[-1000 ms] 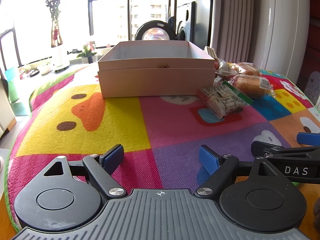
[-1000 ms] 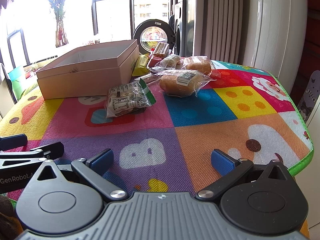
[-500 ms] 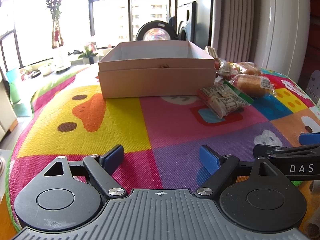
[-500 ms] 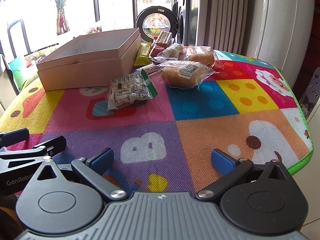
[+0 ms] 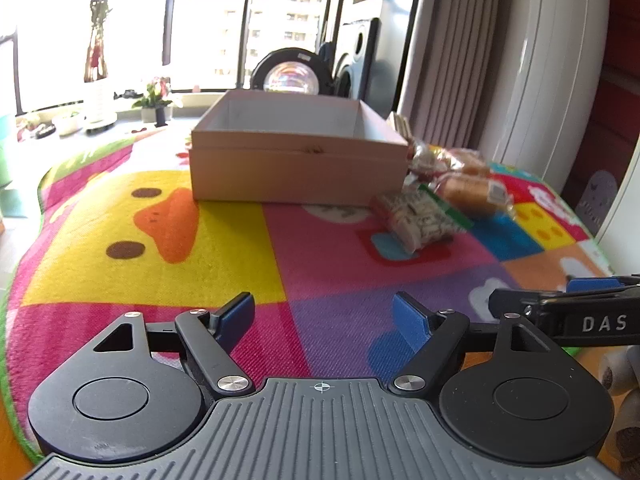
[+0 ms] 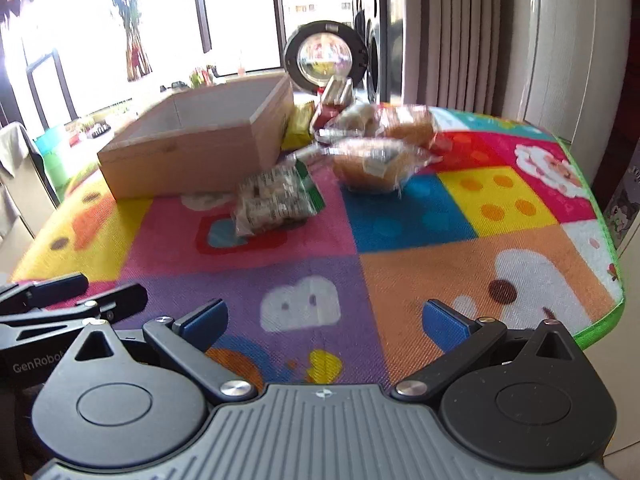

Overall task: Organize objects
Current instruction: 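Move the left tool to the white box and clamp its side wall, then grasp the green-and-white snack bag with the right tool while the left tool holds the box, then lower the green-and-white bag into the box and open the right tool, then grasp the pink wafer-stick pack with the right tool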

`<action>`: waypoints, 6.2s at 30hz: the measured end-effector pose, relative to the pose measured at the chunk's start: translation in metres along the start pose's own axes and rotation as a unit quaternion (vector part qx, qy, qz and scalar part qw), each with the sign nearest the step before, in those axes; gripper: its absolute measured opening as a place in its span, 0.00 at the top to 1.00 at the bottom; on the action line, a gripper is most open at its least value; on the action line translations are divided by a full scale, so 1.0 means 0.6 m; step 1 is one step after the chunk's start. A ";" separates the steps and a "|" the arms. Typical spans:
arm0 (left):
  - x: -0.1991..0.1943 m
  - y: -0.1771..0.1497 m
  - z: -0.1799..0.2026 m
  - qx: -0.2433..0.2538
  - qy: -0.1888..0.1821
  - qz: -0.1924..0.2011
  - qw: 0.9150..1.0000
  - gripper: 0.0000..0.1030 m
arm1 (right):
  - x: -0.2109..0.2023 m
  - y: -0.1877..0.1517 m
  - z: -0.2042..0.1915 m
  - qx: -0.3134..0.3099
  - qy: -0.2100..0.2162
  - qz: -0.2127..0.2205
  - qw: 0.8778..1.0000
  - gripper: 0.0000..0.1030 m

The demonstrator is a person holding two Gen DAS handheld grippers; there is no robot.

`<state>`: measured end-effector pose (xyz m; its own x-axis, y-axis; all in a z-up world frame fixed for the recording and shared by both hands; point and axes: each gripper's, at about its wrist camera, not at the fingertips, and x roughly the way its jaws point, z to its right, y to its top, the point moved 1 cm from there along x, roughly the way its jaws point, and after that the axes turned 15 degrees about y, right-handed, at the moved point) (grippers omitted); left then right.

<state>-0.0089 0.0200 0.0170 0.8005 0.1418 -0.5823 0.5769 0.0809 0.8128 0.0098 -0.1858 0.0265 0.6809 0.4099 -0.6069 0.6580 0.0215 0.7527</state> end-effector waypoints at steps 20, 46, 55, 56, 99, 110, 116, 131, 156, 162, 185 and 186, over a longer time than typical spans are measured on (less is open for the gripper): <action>0.179 0.310 -0.096 -0.081 0.029 -0.009 0.996 0.20 | 0.028 0.328 0.022 -0.001 0.103 -0.002 0.995 0.00; 0.155 0.201 -0.161 -0.079 0.051 -0.042 0.995 0.22 | 0.127 0.106 0.031 -0.023 -0.024 -0.049 0.998 0.08; 0.178 0.256 -0.126 -0.040 0.081 0.007 0.996 0.22 | 0.125 0.114 0.027 -0.022 0.021 -0.052 0.998 0.42; 0.190 0.261 -0.124 -0.034 0.085 0.007 0.996 0.22 | 0.110 0.116 0.028 -0.018 0.022 -0.047 0.998 0.43; 0.340 0.266 -0.109 -0.022 0.058 -0.089 0.994 0.90 | 0.195 0.321 0.010 -0.030 0.035 -0.037 0.998 0.43; 0.335 0.263 -0.122 -0.002 0.025 -0.069 0.997 0.87 | 0.236 0.318 -0.097 -0.064 0.161 -0.079 0.982 0.45; 0.337 0.263 -0.133 -0.012 0.016 -0.074 0.997 0.86 | 0.320 0.296 -0.172 -0.120 0.155 -0.147 0.969 0.58; 0.355 0.249 -0.129 -0.006 0.020 -0.094 0.995 0.88 | 0.186 0.367 0.018 -0.025 -0.010 -0.011 1.000 0.61; 0.357 0.248 -0.123 0.000 0.025 -0.093 0.995 0.88 | 0.386 0.399 0.132 0.084 -0.046 -0.052 0.994 0.44; 0.356 0.248 -0.128 -0.001 0.020 -0.092 0.996 0.88 | 0.417 0.400 0.129 0.057 -0.052 -0.052 0.996 0.64; 0.352 0.249 -0.125 0.007 0.023 -0.094 0.995 0.88 | 0.003 0.279 0.014 0.010 0.022 -0.054 0.998 0.70; 0.353 0.249 -0.124 0.010 0.024 -0.094 0.995 0.88 | 0.002 0.269 0.012 0.018 0.033 -0.069 0.997 0.70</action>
<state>0.2347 0.1354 0.0166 0.6702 0.1732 -0.7217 0.7186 0.0917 0.6893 0.1195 -0.1885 0.1454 0.5607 0.4644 -0.6855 0.7561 0.0502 0.6525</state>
